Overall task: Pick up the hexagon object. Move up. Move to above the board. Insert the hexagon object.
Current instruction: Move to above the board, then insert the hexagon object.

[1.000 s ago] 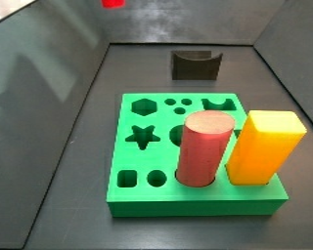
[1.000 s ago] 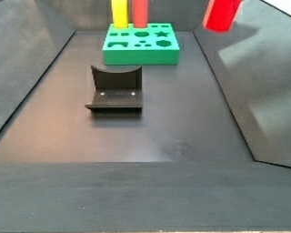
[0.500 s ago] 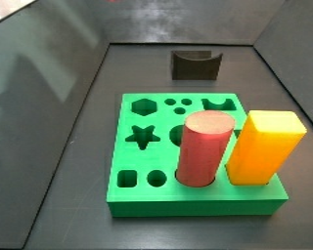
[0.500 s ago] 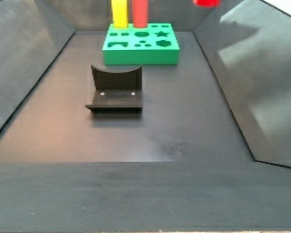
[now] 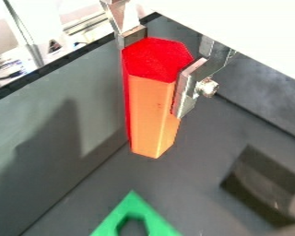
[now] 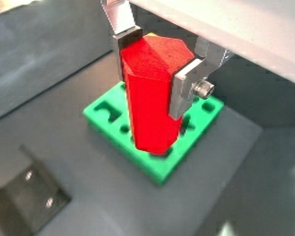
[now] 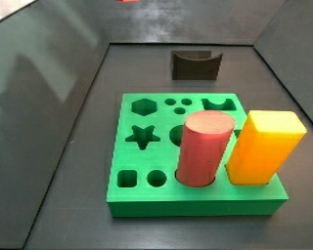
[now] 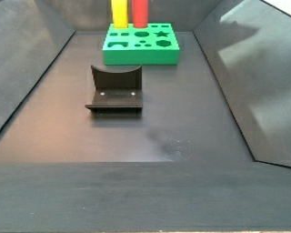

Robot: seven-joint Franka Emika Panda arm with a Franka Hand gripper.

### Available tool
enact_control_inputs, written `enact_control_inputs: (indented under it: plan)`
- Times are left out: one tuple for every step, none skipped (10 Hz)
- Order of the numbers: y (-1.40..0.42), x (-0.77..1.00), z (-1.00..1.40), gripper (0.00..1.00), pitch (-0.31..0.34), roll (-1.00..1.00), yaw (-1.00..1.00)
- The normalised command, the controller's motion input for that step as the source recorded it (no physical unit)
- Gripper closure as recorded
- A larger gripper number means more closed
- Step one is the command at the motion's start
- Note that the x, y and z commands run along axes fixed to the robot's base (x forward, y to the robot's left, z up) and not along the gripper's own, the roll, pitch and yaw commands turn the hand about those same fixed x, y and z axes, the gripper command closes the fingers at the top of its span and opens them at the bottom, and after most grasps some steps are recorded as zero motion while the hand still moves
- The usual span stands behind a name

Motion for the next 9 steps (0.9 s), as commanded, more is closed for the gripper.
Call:
enact_control_inputs:
  plan:
    - [-1.00,0.52,0.22,1.00,0.141,0.02,0.01]
    - [-1.00,0.55,0.22,1.00,0.140,0.02,0.01]
    - [-0.77,0.45,0.18,1.00,0.132,0.03,0.01]
    - [-0.51,0.32,0.12,1.00,0.126,0.05,0.01]
    - [-0.31,0.22,0.08,1.00,0.105,0.06,0.01]
    - [-0.19,0.14,0.05,1.00,0.077,0.07,0.01]
    - [0.00,-0.02,0.00,1.00,-0.009,0.00,0.00]
    - [0.00,0.00,0.00,1.00,-0.009,0.00,0.00]
    - [0.00,-0.03,-0.14,1.00,0.000,0.00,0.03]
